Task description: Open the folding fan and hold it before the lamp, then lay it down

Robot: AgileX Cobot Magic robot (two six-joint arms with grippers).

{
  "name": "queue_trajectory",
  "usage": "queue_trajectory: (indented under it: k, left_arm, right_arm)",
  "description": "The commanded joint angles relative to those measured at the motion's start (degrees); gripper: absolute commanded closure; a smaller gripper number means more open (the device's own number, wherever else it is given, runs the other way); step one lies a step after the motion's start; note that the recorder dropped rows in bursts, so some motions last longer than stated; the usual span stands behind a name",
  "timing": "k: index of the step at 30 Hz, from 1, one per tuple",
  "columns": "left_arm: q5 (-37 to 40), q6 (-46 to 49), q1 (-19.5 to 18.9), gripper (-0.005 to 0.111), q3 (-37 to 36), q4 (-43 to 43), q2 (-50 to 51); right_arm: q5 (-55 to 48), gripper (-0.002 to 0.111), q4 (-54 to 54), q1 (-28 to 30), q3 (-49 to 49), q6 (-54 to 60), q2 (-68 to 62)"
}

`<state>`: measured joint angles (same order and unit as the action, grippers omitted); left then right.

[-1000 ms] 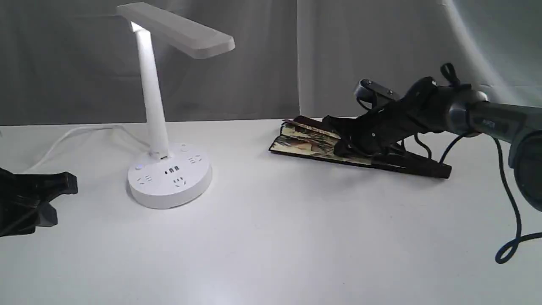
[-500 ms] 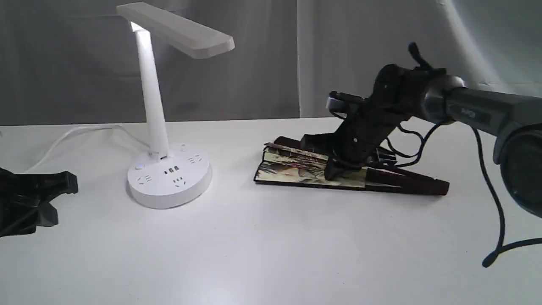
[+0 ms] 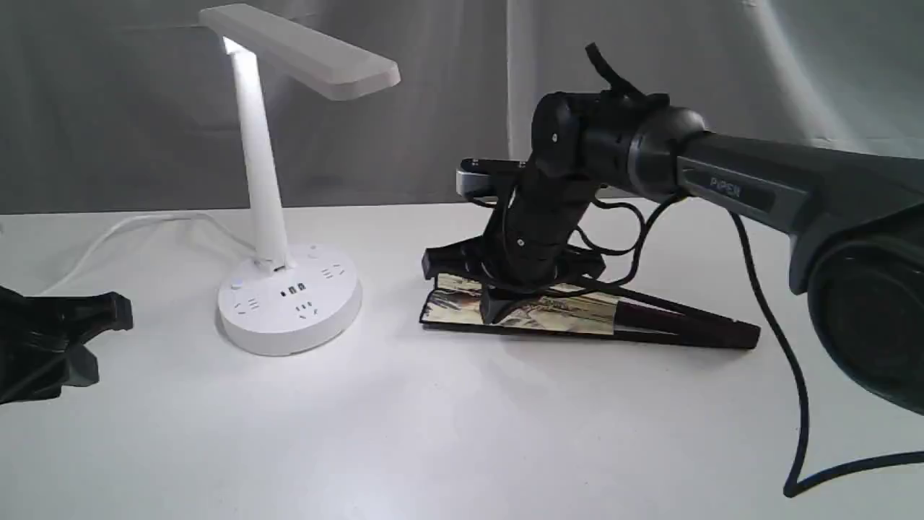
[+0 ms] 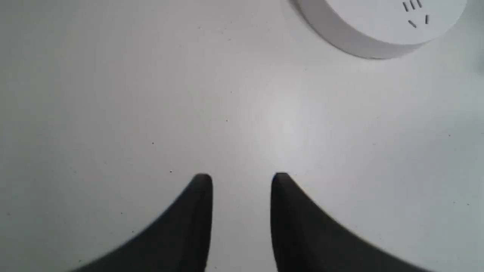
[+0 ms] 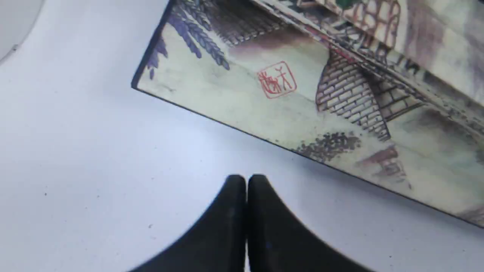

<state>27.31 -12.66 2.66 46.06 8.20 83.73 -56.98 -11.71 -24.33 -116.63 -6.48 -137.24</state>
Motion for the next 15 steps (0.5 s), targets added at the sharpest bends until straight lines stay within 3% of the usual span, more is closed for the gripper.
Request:
queue_trajectory:
  k: [1,9,15]
  left_arm:
    - [0.1,-0.1,0.2,0.079,0.2,0.4,-0.1]
    - [-0.3,-0.1,0.2,0.079,0.2,0.4,-0.1]
    - [-0.3,-0.1,0.2,0.079,0.2,0.4,-0.1]
  right_arm:
    - [-0.6,0.108,1.0,1.0,0.2,-0.2,2.0]
    - [-7.8,0.107,-6.8,9.5,0.2,8.8,3.9]
    - [-10.6,0.081,-24.4,20.2,0.2,16.9,3.7]
